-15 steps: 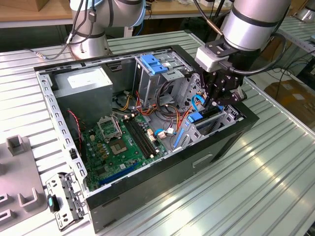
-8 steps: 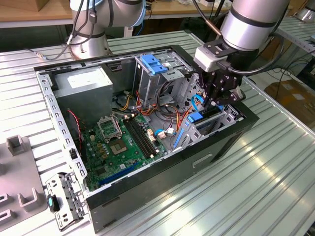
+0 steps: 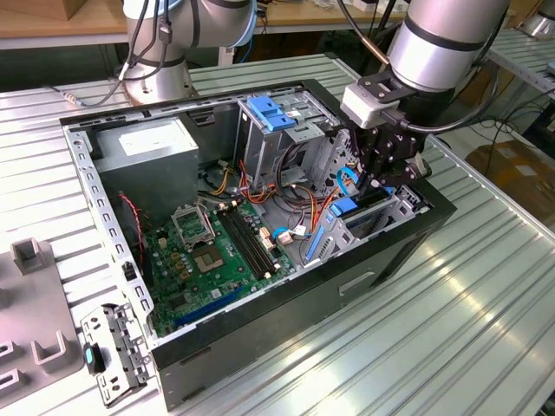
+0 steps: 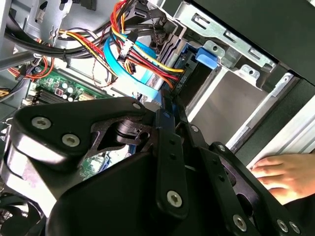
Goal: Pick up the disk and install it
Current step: 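Insert the second disk wire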
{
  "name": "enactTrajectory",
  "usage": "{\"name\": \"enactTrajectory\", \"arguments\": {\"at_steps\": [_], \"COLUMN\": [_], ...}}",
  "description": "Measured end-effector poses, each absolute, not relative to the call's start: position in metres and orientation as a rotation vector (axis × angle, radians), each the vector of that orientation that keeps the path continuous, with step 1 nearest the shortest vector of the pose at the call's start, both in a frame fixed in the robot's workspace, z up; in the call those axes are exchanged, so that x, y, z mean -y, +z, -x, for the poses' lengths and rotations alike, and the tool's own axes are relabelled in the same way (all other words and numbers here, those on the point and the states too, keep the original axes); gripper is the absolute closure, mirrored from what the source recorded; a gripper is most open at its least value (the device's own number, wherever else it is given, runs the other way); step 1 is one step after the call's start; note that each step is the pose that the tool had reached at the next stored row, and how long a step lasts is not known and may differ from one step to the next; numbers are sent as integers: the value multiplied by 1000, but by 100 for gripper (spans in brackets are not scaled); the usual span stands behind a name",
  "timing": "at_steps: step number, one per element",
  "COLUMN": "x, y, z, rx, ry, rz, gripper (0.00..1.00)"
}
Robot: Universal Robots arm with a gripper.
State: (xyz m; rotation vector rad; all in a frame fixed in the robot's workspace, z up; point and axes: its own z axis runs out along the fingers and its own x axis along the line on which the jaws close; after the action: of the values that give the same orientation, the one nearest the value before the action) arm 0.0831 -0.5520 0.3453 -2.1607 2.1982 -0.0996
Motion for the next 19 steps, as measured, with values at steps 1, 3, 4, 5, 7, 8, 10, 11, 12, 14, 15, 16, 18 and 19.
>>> {"name": "enactTrajectory", "arguments": {"at_steps": [1,3,4,5,7,8,10,11,12,14,15,16,18,19], "x": [552,552,552,552,552,552,552,552,552,552,552,552,552,552], "y": [344,342,341,341,341,341,342,344,350,356,356,356,356,356], "z": [-83,-83,-83,-83,-83,-83,-83,-83,-83,-84,-84,-84,-84,-84], "rx": [-2198,-2197,-2197,-2196,-2196,-2196,-2196,-2196,-2196,-2196,-2196,-2196,-2196,-2196], "ry": [-99,-95,-95,-95,-95,-94,-94,-94,-94,-94,-94,-94,-94,-94], "rz": [2160,2159,2159,2159,2159,2158,2158,2158,2158,2158,2158,2158,2158,2158], "gripper": [84,84,84,84,84,84,76,76,76,76,76,76,78,85]}}
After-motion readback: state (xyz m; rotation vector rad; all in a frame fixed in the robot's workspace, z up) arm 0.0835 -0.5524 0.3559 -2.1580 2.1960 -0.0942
